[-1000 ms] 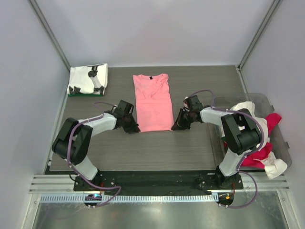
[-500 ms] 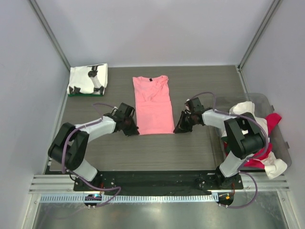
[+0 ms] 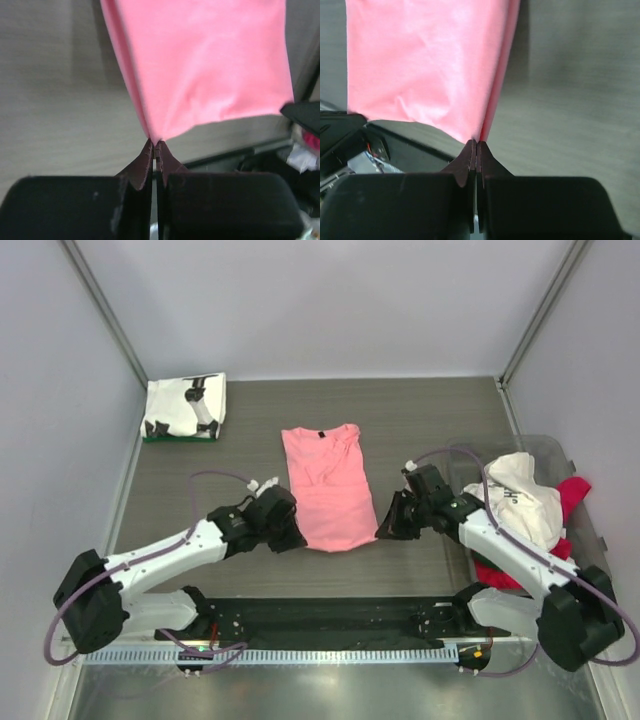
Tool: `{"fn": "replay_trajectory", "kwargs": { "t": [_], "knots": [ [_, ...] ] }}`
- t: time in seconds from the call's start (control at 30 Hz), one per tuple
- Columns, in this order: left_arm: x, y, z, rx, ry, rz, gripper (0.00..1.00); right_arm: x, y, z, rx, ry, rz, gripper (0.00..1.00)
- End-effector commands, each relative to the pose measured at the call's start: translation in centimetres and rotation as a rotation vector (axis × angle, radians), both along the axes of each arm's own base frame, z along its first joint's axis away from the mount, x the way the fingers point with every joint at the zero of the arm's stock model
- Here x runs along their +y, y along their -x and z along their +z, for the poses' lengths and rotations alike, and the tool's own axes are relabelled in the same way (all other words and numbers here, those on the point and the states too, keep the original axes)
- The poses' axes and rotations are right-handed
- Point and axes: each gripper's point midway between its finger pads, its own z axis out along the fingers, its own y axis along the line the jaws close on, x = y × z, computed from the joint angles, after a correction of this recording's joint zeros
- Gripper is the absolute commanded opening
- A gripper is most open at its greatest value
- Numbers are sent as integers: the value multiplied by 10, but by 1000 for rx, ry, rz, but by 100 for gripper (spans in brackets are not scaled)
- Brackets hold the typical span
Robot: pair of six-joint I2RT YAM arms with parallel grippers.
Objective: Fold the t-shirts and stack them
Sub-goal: Fold the tshirt
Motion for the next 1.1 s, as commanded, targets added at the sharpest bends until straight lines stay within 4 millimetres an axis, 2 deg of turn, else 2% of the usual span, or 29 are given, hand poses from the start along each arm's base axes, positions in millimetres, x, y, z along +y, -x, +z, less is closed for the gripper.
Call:
{"fn": "replay_trajectory", "kwargs": {
  "t": [0.0, 0.03, 0.07, 0.1, 0.13, 0.2, 0.23, 0.27, 0.3, 0.33, 0.37, 0.4, 0.43, 0.47, 0.53, 0.6, 0.63, 0.7, 0.73, 0.8, 0.87, 0.9, 0.97, 1.03, 1.07],
  "knots": [
    [2, 25, 16, -22, -8, 60, 0, -5, 33, 8, 13, 40, -37, 1],
    [-5, 40, 22, -38, -3, 19, 0, -4, 38, 12, 10, 44, -55, 1],
    [-6, 52, 44, -78, 11, 35, 0, -3, 57, 27, -21, 90, -33, 1],
    [-6, 52, 45, -79, 11, 35, 0, -4, 57, 30, -32, 81, -33, 1],
    [-12, 57, 58, -94, 28, 13, 0, -10, 59, 32, -38, 115, -54, 1],
    [-5, 58, 64, -112, -16, 12, 0, -10, 52, 52, -94, 109, -70, 1],
    [-6, 54, 77, -134, -10, 15, 0, -17, 47, 56, -115, 149, -91, 1],
    [-3, 52, 81, -147, -30, 21, 0, -15, 39, 72, -155, 144, -87, 1],
    [5, 50, 81, -156, -76, 29, 0, -16, 33, 79, -178, 159, -90, 1],
    [11, 41, 86, -201, -111, 47, 0, -14, 28, 77, -170, 191, -85, 1],
    [12, 36, 97, -226, -111, 58, 0, -14, 16, 92, -219, 210, -86, 1],
    [17, 33, 99, -239, -136, 63, 0, -13, 10, 97, -235, 231, -85, 1],
    [20, 25, 105, -253, -155, 70, 0, -13, 3, 91, -215, 289, -76, 1],
    [21, 21, 107, -257, -163, 72, 0, -13, -12, 110, -269, 305, -105, 1],
    [26, 6, 112, -262, -184, 84, 0, -9, -31, 121, -301, 354, -105, 1],
    [27, -5, 115, -268, -188, 86, 0, -9, -46, 126, -324, 396, -99, 1],
    [33, -17, 118, -267, -186, 118, 0, -9, -54, 128, -327, 408, -107, 1],
    [32, -28, 116, -251, -188, 94, 0, -4, -73, 128, -323, 433, -104, 1],
    [39, -40, 118, -249, -191, 122, 0, -7, -83, 126, -319, 453, -108, 1],
    [44, -56, 114, -235, -206, 124, 0, -1, -101, 125, -310, 456, -101, 1],
    [43, -70, 114, -229, -209, 125, 0, -3, -122, 132, -327, 445, -116, 1],
    [49, -78, 113, -222, -218, 123, 0, -2, -131, 122, -303, 458, -108, 1],
    [48, -92, 115, -223, -214, 120, 0, -3, -150, 125, -306, 445, -116, 1],
    [53, -110, 108, -199, -227, 118, 1, 0, -165, 112, -279, 456, -106, 1],
    [54, -116, 106, -192, -228, 119, 1, 2, -174, 117, -295, 453, -102, 1]
  ]
}}
